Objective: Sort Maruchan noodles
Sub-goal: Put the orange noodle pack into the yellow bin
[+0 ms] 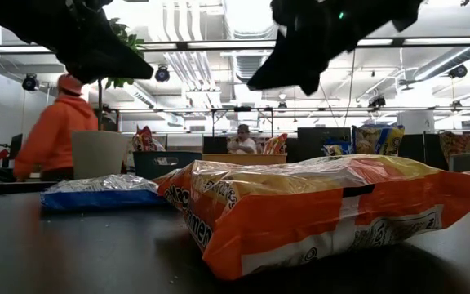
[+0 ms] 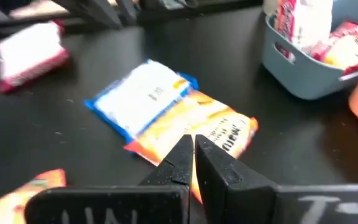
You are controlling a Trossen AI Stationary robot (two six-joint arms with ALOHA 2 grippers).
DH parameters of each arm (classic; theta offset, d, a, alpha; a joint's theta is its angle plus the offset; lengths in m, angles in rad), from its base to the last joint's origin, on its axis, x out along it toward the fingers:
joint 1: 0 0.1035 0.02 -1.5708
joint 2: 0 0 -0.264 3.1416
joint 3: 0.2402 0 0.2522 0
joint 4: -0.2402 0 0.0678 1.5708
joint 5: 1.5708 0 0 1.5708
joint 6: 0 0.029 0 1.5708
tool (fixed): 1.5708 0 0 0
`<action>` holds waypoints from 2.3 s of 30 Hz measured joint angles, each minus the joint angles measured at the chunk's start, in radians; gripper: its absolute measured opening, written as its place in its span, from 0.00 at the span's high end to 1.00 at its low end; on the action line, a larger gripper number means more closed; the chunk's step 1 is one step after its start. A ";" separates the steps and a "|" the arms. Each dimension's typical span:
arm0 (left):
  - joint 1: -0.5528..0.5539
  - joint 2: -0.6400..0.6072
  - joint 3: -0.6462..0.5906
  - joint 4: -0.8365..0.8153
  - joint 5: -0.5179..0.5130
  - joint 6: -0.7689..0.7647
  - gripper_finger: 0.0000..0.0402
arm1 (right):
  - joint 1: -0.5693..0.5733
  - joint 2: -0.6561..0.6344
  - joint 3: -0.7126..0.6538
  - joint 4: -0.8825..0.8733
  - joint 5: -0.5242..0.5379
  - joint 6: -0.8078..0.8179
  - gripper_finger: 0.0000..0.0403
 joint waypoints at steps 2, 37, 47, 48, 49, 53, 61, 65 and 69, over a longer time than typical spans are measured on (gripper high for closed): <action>0.003 0.000 -0.006 0.003 0.000 0.000 0.90 | -0.014 0.041 0.000 0.032 0.023 -0.006 0.98; 0.146 0.407 0.009 0.289 0.167 -0.128 0.90 | -0.198 0.203 0.010 0.170 -0.116 0.128 0.75; 0.158 0.409 0.006 0.279 0.167 -0.122 0.90 | -0.254 0.202 0.010 0.139 -0.330 0.272 0.45; 0.158 0.409 0.006 0.279 0.167 -0.119 0.90 | -0.254 0.202 0.010 0.140 -0.331 0.271 0.43; 0.158 0.409 0.005 0.278 0.167 -0.116 0.90 | -0.254 0.202 0.010 0.141 -0.330 0.264 0.41; 0.158 0.428 0.005 0.280 0.166 -0.114 0.90 | -0.254 0.202 0.012 0.154 -0.326 0.226 0.36; 0.158 0.491 0.007 0.315 0.165 -0.128 0.90 | -0.267 0.208 0.017 0.153 -0.296 0.313 0.34; 0.158 0.512 0.008 0.324 0.163 -0.128 0.90 | -0.271 0.235 0.018 0.159 -0.295 0.351 0.34; 0.163 0.518 0.008 0.329 0.160 -0.128 0.90 | -0.274 0.273 0.017 0.190 -0.297 0.372 0.34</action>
